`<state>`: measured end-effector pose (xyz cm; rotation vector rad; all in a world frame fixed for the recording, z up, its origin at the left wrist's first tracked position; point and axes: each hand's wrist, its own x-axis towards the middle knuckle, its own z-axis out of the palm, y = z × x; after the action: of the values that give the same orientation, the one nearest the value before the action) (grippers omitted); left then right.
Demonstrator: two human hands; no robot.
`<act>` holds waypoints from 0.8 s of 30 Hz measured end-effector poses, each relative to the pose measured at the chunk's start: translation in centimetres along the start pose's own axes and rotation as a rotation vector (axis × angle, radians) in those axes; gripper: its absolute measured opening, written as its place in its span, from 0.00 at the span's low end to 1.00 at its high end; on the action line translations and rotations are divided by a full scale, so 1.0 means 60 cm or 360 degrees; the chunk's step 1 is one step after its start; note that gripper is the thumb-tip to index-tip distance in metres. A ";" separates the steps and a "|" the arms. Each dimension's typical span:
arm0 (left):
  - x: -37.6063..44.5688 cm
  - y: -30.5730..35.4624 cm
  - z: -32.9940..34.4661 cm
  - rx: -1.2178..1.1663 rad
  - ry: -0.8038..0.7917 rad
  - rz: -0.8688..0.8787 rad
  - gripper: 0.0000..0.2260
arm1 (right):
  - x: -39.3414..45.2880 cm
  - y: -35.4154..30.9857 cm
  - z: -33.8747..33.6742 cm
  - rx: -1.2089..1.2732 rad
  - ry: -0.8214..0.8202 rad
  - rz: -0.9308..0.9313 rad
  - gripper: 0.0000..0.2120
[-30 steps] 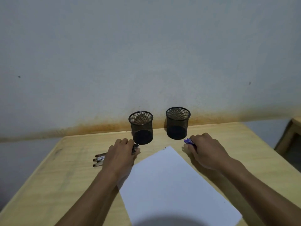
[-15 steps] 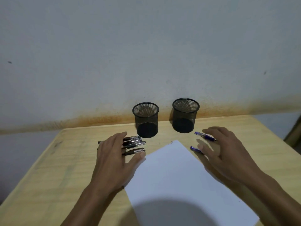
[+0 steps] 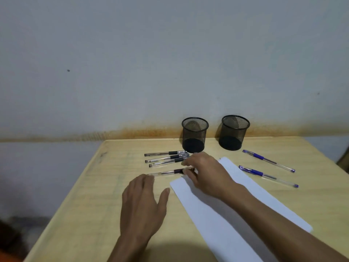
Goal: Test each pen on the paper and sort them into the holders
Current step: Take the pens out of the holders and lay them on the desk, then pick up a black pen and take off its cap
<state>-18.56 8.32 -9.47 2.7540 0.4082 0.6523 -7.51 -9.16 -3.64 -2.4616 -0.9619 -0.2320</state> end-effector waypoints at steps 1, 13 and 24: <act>-0.001 -0.001 -0.001 0.0013 -0.0009 -0.0006 0.19 | 0.017 -0.009 0.009 -0.0095 -0.0069 -0.0053 0.11; -0.006 0.000 -0.008 -0.0034 -0.0009 -0.0063 0.17 | 0.057 -0.032 0.053 -0.0518 -0.0116 -0.0333 0.11; 0.000 0.019 -0.028 -0.0200 -0.0064 -0.0213 0.13 | -0.045 -0.006 -0.082 0.1349 0.0551 0.0626 0.04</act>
<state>-19.10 7.59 -7.63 2.5904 0.5189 0.5684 -9.64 -12.99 -0.11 -1.6900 -0.3030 -0.0803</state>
